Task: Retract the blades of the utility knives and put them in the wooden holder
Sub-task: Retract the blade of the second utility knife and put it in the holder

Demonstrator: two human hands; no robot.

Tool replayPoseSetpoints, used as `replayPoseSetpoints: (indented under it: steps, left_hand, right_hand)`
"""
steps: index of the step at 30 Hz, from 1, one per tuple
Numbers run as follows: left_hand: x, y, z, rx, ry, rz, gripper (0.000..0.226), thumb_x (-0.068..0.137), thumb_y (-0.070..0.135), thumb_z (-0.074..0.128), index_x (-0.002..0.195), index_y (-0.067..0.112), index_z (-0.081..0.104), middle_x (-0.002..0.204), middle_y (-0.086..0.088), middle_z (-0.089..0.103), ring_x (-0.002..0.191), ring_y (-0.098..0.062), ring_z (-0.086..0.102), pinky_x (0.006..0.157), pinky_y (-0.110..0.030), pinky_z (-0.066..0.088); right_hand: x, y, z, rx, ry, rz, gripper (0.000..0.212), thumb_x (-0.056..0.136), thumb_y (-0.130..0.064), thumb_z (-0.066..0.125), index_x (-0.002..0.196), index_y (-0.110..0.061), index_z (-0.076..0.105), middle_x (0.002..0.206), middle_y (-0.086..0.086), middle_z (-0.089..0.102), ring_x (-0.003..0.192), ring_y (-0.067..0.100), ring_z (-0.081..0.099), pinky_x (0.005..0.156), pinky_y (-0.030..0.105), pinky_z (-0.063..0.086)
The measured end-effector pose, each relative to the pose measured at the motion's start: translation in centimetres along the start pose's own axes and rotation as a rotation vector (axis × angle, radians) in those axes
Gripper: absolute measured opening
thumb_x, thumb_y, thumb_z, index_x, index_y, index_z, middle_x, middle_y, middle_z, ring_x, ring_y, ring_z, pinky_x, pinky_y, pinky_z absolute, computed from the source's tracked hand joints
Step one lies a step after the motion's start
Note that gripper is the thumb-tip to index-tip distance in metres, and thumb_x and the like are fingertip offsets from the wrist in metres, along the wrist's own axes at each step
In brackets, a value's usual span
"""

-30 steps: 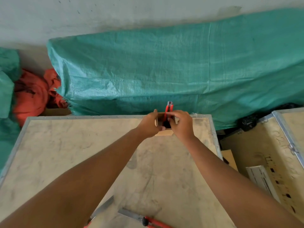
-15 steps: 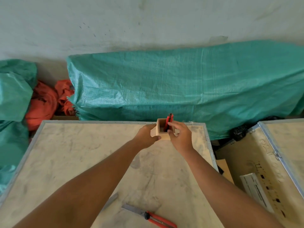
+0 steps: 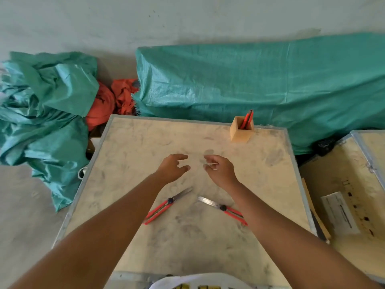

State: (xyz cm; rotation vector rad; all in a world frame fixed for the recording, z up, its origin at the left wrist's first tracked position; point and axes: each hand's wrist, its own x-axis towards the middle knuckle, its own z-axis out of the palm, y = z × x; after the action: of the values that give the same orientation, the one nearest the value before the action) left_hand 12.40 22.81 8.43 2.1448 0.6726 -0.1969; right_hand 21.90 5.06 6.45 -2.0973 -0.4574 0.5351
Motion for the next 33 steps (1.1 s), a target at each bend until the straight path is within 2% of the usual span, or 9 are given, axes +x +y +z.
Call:
replayPoseSetpoints:
  steps: [2,7,11,14,18,21,26,30,33]
  left_hand:
    - [-2.1,-3.3,-0.1,0.037,-0.039,-0.048,0.051,0.087,0.031,0.071,0.135,0.017,0.057,0.142,-0.002,0.057,0.122,-0.025,0.059,0.098,-0.033,0.048]
    - [-6.3,-10.6,0.8,0.113,-0.081,-0.152,0.054,0.086,0.03,0.07,0.136,0.014,0.056,0.143,-0.006,0.055,0.129,-0.025,0.054,0.107,-0.035,0.044]
    - [-8.7,-14.2,2.2,0.119,-0.086,-0.214,0.058,0.084,0.031,0.069,0.138,0.011,0.054,0.141,-0.011,0.053,0.125,-0.029,0.056,0.102,-0.038,0.049]
    - [-9.7,-16.1,3.2,0.223,-0.069,-0.152,0.046,0.084,0.024,0.067,0.128,0.014,0.061,0.13,-0.013,0.057,0.117,-0.032,0.057,0.096,-0.041,0.051]
    - [-10.5,-17.5,3.7,0.283,-0.045,-0.077,0.035,0.083,0.018,0.065,0.118,0.023,0.066,0.116,-0.006,0.059,0.107,-0.029,0.058,0.083,-0.042,0.055]
    - [-11.0,-18.1,4.0,0.273,-0.04,-0.035,0.032,0.082,0.018,0.062,0.113,0.026,0.067,0.11,-0.005,0.061,0.1,-0.029,0.058,0.076,-0.04,0.055]
    - [-12.0,-18.3,4.3,0.112,-0.001,0.046,0.034,0.075,0.014,0.067,0.108,0.019,0.074,0.104,-0.012,0.063,0.09,-0.031,0.062,0.077,-0.036,0.054]
    - [-13.0,-17.2,3.8,-0.052,0.086,0.096,0.04,0.079,0.015,0.075,0.118,0.016,0.071,0.102,-0.009,0.065,0.083,-0.022,0.064,0.075,-0.032,0.057]
    - [-13.6,-15.9,2.7,-0.169,0.067,0.058,0.04,0.085,0.022,0.073,0.124,0.022,0.067,0.102,0.0,0.067,0.081,-0.013,0.064,0.074,-0.013,0.049]
  right_hand:
    - [-2.0,0.0,3.1,0.011,-0.073,0.076,0.031,0.09,-0.013,0.072,0.119,-0.019,0.073,0.114,0.004,0.075,0.1,0.013,0.069,0.091,0.018,0.051]
    - [-6.5,0.4,9.9,-0.064,-0.239,0.175,0.033,0.09,-0.013,0.069,0.122,-0.017,0.071,0.102,0.001,0.07,0.097,0.013,0.064,0.089,0.021,0.045]
    - [-8.9,0.9,14.0,-0.162,-0.323,0.23,0.043,0.086,-0.013,0.07,0.128,-0.017,0.068,0.121,0.005,0.073,0.112,0.021,0.068,0.094,0.021,0.045]
    - [-9.2,1.0,15.6,-0.181,-0.301,0.262,0.052,0.086,-0.012,0.071,0.137,-0.017,0.061,0.132,0.006,0.068,0.122,0.024,0.063,0.103,0.025,0.044]
    - [-8.6,1.0,16.9,-0.148,-0.192,0.322,0.053,0.09,-0.018,0.071,0.141,-0.016,0.056,0.115,0.01,0.073,0.113,0.024,0.066,0.103,0.032,0.048]
    - [-8.1,1.6,17.8,-0.065,-0.149,0.398,0.044,0.087,-0.021,0.074,0.13,-0.018,0.065,0.107,0.009,0.076,0.105,0.024,0.072,0.099,0.041,0.055]
    - [-8.1,1.5,18.3,0.294,0.008,0.603,0.017,0.09,-0.017,0.073,0.106,-0.017,0.071,0.099,0.013,0.078,0.089,0.03,0.078,0.083,0.049,0.064]
    - [-8.5,-0.4,16.7,0.486,0.024,0.595,0.019,0.093,-0.004,0.07,0.111,-0.011,0.069,0.1,0.017,0.076,0.085,0.027,0.078,0.072,0.035,0.066]
    - [-8.7,-2.0,14.4,0.54,-0.022,0.531,0.024,0.093,-0.004,0.071,0.117,-0.009,0.069,0.103,0.018,0.077,0.085,0.026,0.078,0.073,0.033,0.066]
